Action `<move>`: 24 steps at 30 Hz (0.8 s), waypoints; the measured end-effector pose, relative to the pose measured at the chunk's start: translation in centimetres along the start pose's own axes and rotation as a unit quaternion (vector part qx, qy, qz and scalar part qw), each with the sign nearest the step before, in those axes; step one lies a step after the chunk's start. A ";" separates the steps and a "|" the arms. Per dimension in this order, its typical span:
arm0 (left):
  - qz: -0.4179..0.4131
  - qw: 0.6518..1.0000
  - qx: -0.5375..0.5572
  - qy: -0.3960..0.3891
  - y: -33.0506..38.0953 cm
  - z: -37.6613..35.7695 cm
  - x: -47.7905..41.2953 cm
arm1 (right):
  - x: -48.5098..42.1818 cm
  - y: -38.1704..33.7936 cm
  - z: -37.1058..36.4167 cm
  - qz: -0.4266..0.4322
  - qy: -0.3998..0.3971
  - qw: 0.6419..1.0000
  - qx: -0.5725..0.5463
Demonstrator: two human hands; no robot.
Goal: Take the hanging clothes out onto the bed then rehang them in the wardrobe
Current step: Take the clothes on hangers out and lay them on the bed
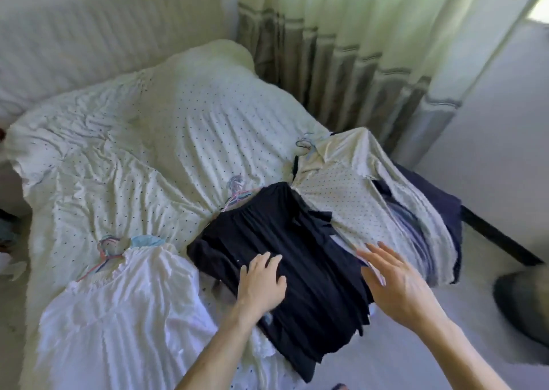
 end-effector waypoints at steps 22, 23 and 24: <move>-0.626 0.710 -0.212 -0.243 60.9 -26.6 2.6 | 31.1 36.0 9.6 -0.627 0.185 0.756 0.017; -0.650 0.684 -0.205 -0.261 62.4 -27.9 4.1 | 32.8 36.0 9.7 -0.653 0.190 0.733 0.021; -0.672 0.658 -0.198 -0.275 63.7 -29.2 5.6 | 34.3 36.0 9.9 -0.676 0.197 0.710 0.026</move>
Point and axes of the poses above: each hand's wrist, its own x-axis away from the middle knuckle, its own z-axis out of the back of the hand, y = z × x, the point moved 2 cm from there along -x, towards the middle knuckle, and after that the axes turned 15 degrees about x, right-handed, at the moved point
